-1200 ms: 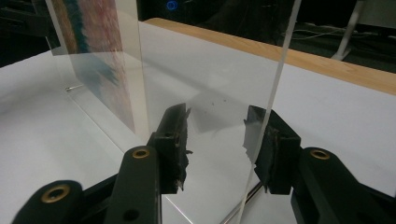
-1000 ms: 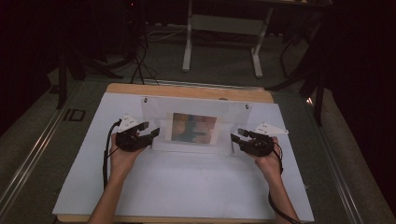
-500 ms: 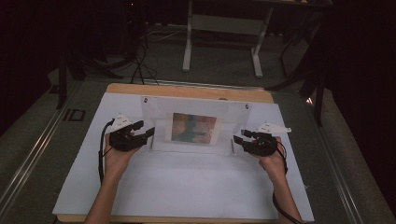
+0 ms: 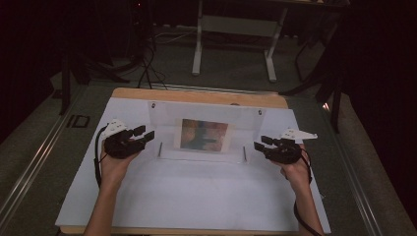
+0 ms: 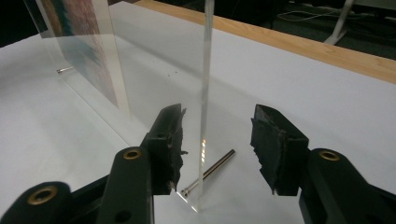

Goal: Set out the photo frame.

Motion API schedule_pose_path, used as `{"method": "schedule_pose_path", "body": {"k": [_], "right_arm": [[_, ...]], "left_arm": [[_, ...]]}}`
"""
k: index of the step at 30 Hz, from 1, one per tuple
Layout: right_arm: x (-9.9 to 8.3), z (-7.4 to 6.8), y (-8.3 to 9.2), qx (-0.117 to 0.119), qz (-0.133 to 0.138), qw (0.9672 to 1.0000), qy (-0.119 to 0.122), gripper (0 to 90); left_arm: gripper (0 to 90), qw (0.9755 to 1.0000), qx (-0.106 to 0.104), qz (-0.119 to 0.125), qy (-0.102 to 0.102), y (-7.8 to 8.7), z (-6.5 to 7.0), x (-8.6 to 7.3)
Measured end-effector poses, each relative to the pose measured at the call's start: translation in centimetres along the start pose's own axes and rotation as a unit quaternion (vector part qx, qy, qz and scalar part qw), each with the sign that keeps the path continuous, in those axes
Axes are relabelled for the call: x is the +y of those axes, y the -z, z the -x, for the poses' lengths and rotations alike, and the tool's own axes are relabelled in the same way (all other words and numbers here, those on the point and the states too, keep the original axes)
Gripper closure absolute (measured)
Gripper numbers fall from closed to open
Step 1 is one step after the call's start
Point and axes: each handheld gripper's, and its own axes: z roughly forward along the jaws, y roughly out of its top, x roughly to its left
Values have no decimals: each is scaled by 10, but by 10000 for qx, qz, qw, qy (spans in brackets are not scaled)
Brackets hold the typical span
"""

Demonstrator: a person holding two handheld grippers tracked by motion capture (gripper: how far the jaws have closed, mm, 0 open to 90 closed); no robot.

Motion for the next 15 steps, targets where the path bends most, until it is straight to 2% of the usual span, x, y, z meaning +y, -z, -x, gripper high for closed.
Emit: {"method": "schedule_pose_path", "body": {"k": [9,15], "right_arm": [[-2,4,3,-53,-49,10000,20,590],[-4,7,3,-140,-82,9999,3,600]], "left_arm": [[545,9998,128,59,112,8,-7,2],[544,9991,283,30,309,10,-14,0]]}}
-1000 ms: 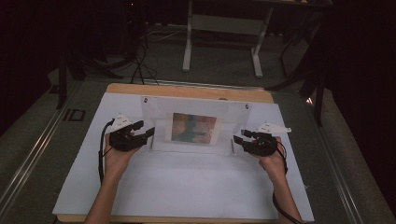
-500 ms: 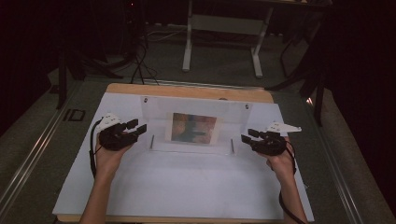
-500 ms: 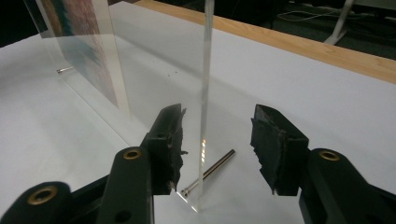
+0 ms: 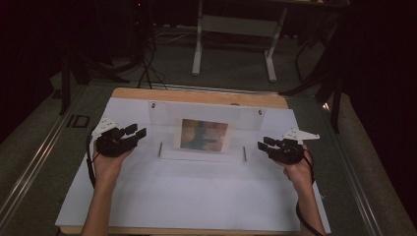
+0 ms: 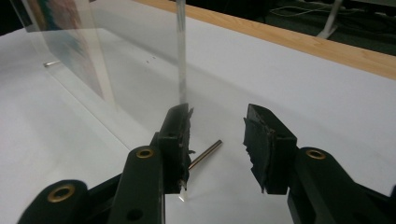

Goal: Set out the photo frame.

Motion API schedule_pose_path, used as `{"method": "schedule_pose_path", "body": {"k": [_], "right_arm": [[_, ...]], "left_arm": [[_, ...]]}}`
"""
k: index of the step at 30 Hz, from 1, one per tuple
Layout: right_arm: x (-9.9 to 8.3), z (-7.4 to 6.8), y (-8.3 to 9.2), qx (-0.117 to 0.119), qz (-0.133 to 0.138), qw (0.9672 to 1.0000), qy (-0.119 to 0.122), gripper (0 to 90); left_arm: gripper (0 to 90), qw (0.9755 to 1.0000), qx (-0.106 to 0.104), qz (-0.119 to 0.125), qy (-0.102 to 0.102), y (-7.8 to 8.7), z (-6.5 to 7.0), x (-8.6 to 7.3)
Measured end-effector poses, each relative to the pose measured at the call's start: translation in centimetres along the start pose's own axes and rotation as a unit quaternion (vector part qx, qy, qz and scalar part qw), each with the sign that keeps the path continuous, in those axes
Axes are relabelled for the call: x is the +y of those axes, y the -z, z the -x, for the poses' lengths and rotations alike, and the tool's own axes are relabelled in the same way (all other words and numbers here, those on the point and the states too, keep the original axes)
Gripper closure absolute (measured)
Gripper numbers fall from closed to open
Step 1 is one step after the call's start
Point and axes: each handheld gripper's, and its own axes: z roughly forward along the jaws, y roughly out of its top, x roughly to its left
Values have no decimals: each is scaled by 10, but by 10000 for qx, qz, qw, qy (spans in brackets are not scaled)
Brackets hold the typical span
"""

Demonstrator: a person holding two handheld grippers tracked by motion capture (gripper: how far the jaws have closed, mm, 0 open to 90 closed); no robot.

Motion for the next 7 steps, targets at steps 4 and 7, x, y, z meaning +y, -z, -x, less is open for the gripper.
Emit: {"method": "schedule_pose_path", "body": {"k": [4,7], "right_arm": [[-2,2,-1,-67,-62,10000,-26,600],[-3,4,-1,-111,-72,9999,-37,600]], "left_arm": [[540,9999,73,-13,69,0,-4,-2],[535,9992,362,-178,63,-3,-10,-6]]}}
